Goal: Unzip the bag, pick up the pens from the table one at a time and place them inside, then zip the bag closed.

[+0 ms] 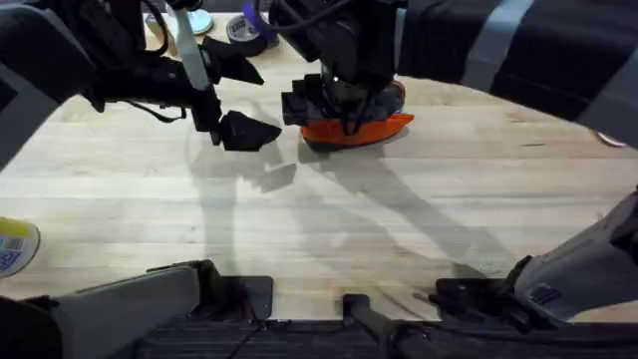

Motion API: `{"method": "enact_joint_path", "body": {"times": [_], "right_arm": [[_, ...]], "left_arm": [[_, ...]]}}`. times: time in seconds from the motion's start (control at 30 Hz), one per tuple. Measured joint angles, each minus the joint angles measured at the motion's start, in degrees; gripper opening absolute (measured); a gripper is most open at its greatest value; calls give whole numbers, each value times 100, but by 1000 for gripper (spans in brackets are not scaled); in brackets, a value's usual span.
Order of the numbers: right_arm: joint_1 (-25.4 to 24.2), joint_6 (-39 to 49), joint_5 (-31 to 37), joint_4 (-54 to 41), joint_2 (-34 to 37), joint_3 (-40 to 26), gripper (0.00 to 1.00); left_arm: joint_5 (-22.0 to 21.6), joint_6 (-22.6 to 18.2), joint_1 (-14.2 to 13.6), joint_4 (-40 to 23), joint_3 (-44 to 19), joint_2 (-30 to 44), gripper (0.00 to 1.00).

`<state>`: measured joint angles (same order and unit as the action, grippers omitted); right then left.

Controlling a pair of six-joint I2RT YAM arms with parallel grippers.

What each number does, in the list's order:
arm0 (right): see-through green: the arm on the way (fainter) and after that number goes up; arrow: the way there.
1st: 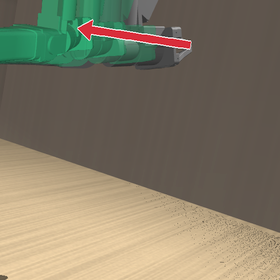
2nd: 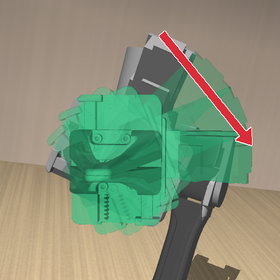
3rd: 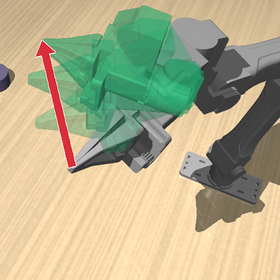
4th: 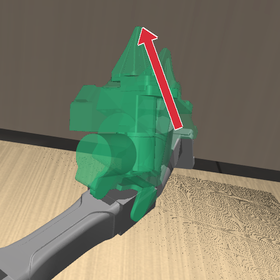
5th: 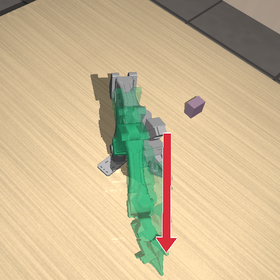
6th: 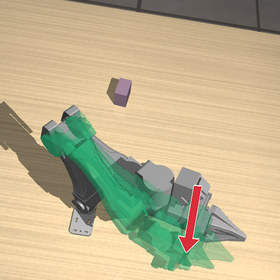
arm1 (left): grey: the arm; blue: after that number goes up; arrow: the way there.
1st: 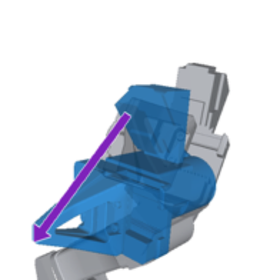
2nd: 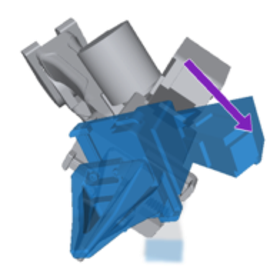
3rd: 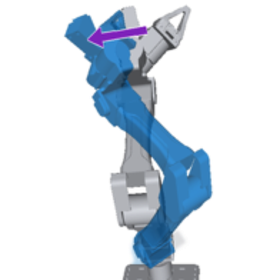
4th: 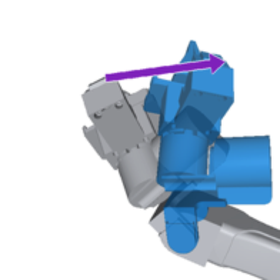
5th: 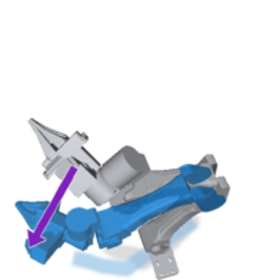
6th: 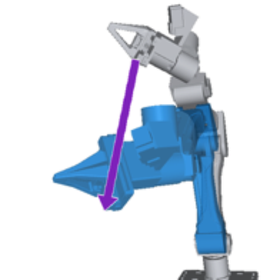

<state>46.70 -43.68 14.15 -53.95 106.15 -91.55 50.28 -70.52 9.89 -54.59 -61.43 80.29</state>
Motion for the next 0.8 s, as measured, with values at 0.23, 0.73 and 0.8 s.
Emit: {"method": "enact_joint_path", "body": {"times": [0.23, 0.73, 0.8], "right_arm": [[0, 0, 0, 57, -2, 0, 940], [0, -2, 58, 299, 280, 2, 944], [0, -1, 140, 299, 280, 2, 946]], "left_arm": [[-4, 2, 0, 0, 0, 0, 995], [-15, 0, 0, 0, 0, 0, 995], [-15, 2, 0, 0, 0, 0, 995]]}}
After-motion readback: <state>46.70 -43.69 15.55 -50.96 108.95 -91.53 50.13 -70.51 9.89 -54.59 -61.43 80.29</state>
